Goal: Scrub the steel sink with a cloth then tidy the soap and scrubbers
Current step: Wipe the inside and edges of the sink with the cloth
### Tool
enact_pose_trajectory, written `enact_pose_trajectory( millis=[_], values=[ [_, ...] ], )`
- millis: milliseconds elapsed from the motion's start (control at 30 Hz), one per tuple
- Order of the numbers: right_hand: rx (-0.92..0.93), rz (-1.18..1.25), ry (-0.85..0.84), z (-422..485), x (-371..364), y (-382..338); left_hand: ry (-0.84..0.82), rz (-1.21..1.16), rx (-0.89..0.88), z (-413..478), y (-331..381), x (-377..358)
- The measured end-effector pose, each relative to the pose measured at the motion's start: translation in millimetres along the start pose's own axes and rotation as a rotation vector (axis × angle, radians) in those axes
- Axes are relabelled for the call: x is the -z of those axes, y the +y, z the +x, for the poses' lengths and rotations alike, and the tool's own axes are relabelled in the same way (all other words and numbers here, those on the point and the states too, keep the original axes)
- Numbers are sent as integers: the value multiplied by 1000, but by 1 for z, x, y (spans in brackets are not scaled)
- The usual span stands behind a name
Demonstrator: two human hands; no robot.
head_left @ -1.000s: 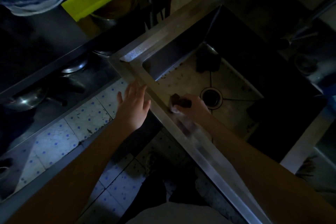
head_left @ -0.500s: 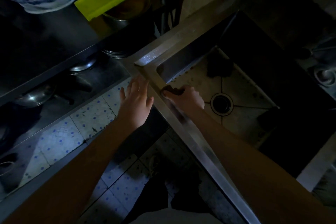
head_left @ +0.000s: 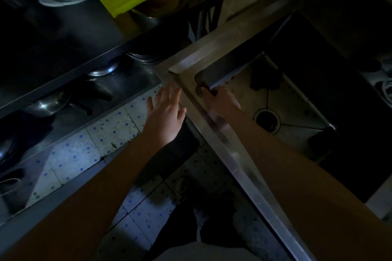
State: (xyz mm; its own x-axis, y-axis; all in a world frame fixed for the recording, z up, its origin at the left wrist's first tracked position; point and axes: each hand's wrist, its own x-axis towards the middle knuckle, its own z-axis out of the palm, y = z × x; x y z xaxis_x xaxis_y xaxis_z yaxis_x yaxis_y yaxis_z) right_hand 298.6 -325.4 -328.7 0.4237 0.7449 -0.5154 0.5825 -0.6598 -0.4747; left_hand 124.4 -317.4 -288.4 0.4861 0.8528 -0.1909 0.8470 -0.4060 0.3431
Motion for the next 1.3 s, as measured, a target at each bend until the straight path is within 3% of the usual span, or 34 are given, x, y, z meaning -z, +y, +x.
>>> enact_pose_trajectory(
  millis=[100,200,400,633,733,1000,1300],
  values=[
    [201,178,-137,-4,8,18,9,-7,-11,-1,-3,1],
    [255,206,-168,-8,3,18,10,-5,2,0,-8,2],
    [8,106,-169,6,-5,-8,19,-10,23,0,-21,6],
    [-164,346,-145,4,-5,-35,24,-19,20,2,-32,9],
    [-170,487,-139,4,-2,-30,33,-19,6,2,-33,9],
    [-164,578,-197,-12,12,-19,1,-21,-17,-2,-21,4],
    [-113,597,-136,-33,23,14,1,-40,-41,-15,1,1]
  ],
)
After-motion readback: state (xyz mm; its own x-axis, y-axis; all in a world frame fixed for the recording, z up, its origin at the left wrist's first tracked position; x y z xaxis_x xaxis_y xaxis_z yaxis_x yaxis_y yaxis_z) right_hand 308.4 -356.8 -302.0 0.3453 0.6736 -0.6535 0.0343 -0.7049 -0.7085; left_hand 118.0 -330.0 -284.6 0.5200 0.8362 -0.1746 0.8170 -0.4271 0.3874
